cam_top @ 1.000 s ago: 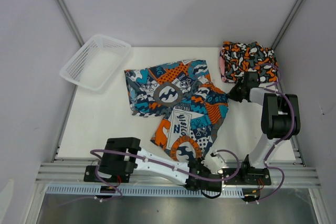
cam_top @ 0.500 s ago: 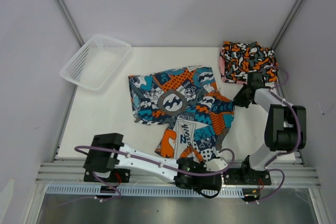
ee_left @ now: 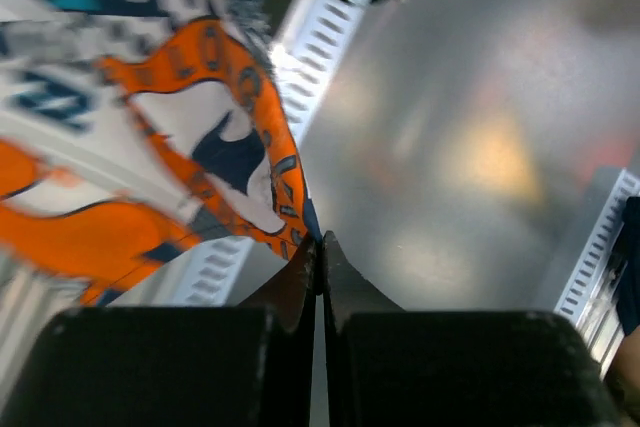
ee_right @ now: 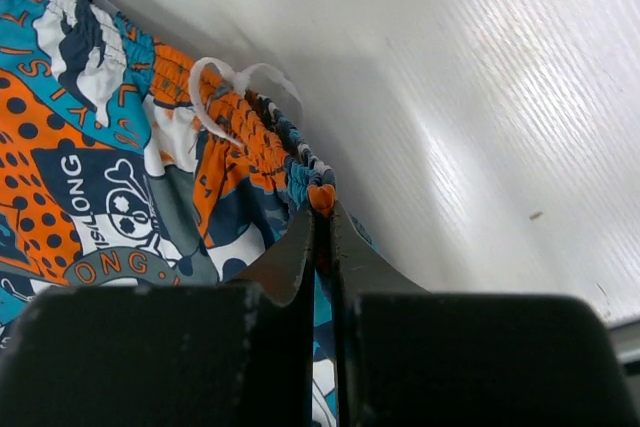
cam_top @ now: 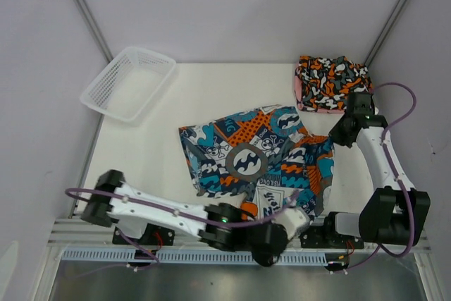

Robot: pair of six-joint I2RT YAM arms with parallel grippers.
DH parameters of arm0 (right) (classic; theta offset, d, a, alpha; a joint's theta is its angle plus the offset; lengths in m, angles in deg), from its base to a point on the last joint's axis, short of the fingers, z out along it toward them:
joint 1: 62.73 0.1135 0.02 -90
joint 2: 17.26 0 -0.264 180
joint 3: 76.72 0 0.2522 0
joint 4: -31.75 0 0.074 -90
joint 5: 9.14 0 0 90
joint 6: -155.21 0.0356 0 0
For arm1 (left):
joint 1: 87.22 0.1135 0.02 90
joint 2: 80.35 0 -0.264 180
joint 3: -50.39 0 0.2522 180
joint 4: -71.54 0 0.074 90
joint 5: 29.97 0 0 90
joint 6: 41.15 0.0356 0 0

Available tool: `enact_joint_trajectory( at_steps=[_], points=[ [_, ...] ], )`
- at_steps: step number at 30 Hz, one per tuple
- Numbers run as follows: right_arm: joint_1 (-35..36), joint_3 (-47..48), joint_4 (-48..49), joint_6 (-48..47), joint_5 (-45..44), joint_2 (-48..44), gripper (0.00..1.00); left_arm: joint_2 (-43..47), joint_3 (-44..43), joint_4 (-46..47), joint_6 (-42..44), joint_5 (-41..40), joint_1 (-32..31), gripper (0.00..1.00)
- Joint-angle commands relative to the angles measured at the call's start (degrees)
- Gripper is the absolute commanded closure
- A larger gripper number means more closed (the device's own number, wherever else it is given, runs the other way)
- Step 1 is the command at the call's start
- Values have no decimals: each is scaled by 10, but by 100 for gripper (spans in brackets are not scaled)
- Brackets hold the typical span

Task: Fold and stack the shorts
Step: Fold the shorts

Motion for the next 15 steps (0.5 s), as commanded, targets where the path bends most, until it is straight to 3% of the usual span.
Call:
enact_joint_trajectory(
  at_steps=[1,10,15],
  points=[
    [-12,44,-39,7,-19,0,100,152,50,-27,-28,-39,39,100],
    [-2,174,-69,78,80,110,100,373,141,-133,-18,-78,205,100],
    [16,225,-66,165,120,135,100,396,131,-165,21,-79,309,100]
  ],
)
